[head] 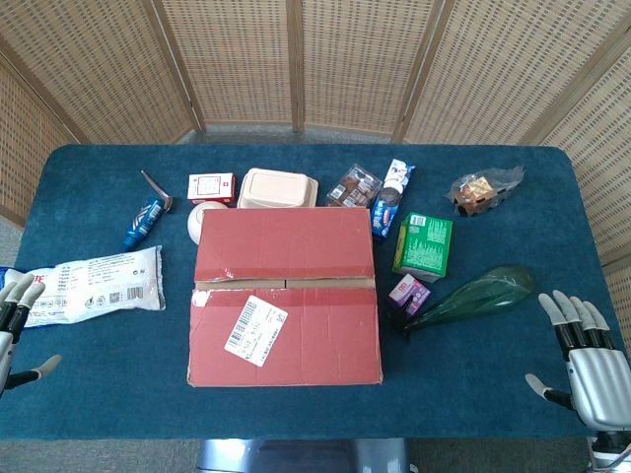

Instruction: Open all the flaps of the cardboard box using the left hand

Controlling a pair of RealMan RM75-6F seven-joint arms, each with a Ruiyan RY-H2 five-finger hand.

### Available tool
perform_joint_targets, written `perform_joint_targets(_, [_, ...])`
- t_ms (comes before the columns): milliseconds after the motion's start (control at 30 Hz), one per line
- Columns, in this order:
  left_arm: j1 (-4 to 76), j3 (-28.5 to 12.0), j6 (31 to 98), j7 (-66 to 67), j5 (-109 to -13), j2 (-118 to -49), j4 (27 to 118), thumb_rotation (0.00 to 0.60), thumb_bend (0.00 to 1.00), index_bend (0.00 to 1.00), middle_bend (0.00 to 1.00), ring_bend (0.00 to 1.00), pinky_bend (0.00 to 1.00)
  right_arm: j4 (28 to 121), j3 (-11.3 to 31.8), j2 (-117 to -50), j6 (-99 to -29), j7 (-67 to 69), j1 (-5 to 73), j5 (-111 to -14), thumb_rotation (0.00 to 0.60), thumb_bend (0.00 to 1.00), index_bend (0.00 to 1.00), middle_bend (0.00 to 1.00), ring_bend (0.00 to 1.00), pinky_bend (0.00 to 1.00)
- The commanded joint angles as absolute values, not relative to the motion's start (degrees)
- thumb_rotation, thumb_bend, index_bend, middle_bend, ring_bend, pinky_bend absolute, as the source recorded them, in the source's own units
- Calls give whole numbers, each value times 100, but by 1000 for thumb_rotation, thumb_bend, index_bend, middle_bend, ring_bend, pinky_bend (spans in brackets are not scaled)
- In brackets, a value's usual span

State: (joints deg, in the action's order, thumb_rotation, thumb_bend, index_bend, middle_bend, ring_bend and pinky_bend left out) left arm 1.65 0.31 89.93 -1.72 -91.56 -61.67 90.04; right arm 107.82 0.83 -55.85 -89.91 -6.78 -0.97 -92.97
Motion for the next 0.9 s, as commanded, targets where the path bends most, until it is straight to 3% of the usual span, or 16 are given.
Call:
perform_joint_targets(33, [166,33,8990,-168,-9158,-6169,9002,600,22,44,0,0,148,10780,81,-5586,-8989,-681,-97,-9297,600,0,0,0,0,0])
perform_joint_targets(367, [361,-96,8916,-144,-9258,-6140,9248,600,23,46,0,0,143,10806,65,-5588,-8956,-691,-86,-9314,600,0,0,0,0,0])
perform_joint_targets(500, [661,-406,8819,159,-9238,-6094,9629,600,19,38,0,0,22,10818,43,-5601,-8926,-727,-80,-9333,600,0,0,0,0,0])
perform_joint_targets(600, [1169,-813,8476,474,-9159,-6190,9939,600,15,8,0,0,0,10833,42,-5588,-8934,-697,-87,-9325,600,0,0,0,0,0])
perform_joint_targets(900, [1896,-1127,7681,1064,-8721,-6627,10078,600,13,0,0,0,0,10846,26,-5576,-8890,-693,-69,-9336,600,0,0,0,0,0])
